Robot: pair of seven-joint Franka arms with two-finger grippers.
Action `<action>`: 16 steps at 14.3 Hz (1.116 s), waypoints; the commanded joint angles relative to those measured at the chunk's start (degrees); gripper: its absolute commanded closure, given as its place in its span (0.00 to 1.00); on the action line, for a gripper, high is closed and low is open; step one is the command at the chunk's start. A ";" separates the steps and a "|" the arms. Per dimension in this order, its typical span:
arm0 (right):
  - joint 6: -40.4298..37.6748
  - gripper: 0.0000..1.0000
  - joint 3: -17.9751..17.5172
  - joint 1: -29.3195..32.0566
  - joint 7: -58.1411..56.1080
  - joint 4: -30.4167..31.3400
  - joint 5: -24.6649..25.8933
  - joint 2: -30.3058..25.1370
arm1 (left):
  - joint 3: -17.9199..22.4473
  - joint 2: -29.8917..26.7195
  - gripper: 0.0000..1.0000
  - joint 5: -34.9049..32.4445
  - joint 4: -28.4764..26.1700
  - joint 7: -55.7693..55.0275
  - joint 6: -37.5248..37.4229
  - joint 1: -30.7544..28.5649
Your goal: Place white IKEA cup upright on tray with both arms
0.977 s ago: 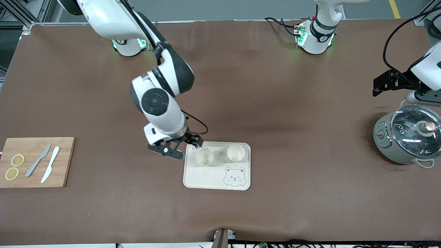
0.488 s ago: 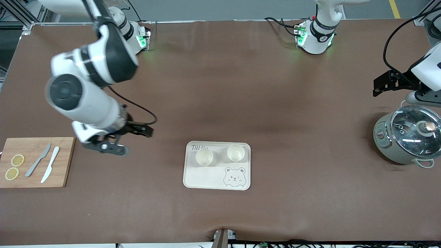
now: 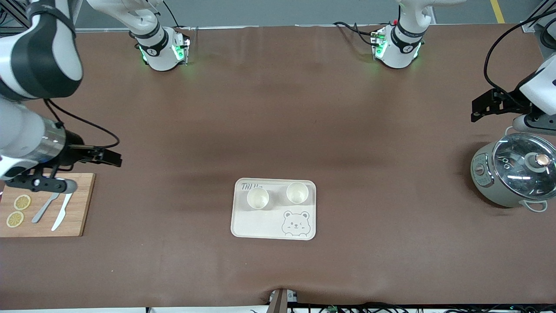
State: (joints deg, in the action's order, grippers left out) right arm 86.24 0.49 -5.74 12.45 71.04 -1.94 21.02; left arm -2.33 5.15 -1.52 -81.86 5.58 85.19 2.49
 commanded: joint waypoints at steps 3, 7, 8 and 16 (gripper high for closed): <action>-0.38 0.00 -0.67 2.74 -5.58 -0.47 3.33 -0.71 | -0.13 -0.05 0.00 -0.85 0.39 0.57 -0.64 -0.12; -0.02 0.00 -0.93 7.05 -9.90 -0.38 3.08 -1.15 | -0.04 -0.05 0.00 -0.85 0.39 0.57 -0.64 -0.12; -0.02 0.00 -0.93 6.97 -10.08 -0.03 3.25 -1.94 | -0.13 -0.05 0.00 -0.85 0.39 0.57 -0.55 -0.12; 1.29 0.00 -1.02 7.41 -10.26 2.52 3.17 -3.43 | -0.04 0.13 0.00 -0.85 0.39 0.57 -0.46 -0.12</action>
State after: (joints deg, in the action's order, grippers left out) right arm 86.59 0.40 0.89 2.75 71.06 0.59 19.67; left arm -2.32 5.19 -1.52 -81.86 5.58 85.19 2.46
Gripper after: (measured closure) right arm 0.000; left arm 0.000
